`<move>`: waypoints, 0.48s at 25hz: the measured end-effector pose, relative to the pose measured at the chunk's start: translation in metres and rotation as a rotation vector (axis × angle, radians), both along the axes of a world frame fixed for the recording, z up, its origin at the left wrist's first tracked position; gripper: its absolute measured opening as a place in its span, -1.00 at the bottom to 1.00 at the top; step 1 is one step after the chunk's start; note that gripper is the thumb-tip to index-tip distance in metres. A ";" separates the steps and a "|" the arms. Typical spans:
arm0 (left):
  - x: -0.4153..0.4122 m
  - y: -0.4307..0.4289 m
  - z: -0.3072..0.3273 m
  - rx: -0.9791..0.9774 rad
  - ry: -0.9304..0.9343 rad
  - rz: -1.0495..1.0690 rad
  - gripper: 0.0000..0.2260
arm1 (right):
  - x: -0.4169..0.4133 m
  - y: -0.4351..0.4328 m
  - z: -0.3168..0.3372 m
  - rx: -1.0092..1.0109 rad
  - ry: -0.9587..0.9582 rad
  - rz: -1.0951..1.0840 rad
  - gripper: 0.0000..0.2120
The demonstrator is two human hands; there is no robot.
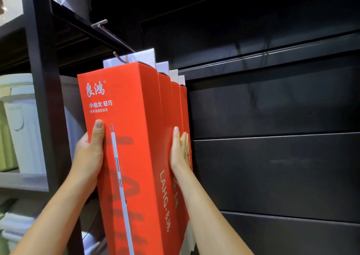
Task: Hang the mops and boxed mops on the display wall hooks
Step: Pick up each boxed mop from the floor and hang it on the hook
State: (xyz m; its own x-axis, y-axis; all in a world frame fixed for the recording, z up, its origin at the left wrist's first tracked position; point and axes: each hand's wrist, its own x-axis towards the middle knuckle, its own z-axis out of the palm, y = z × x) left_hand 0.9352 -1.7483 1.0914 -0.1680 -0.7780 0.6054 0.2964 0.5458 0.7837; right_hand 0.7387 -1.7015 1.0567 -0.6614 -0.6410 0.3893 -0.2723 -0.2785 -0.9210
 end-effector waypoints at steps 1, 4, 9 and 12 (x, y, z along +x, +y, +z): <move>0.000 0.000 0.000 -0.004 0.002 0.001 -0.38 | 0.002 0.002 0.001 0.004 0.001 0.007 -0.16; 0.001 0.000 0.001 0.003 0.005 -0.004 -0.39 | 0.001 0.006 0.002 0.015 -0.005 0.032 -0.15; 0.001 0.006 -0.001 0.004 0.013 -0.007 -0.42 | 0.006 0.009 -0.017 -0.004 -0.040 0.067 -0.08; 0.001 0.009 -0.001 -0.003 0.008 -0.002 -0.43 | 0.006 0.008 -0.035 0.003 -0.050 0.060 -0.06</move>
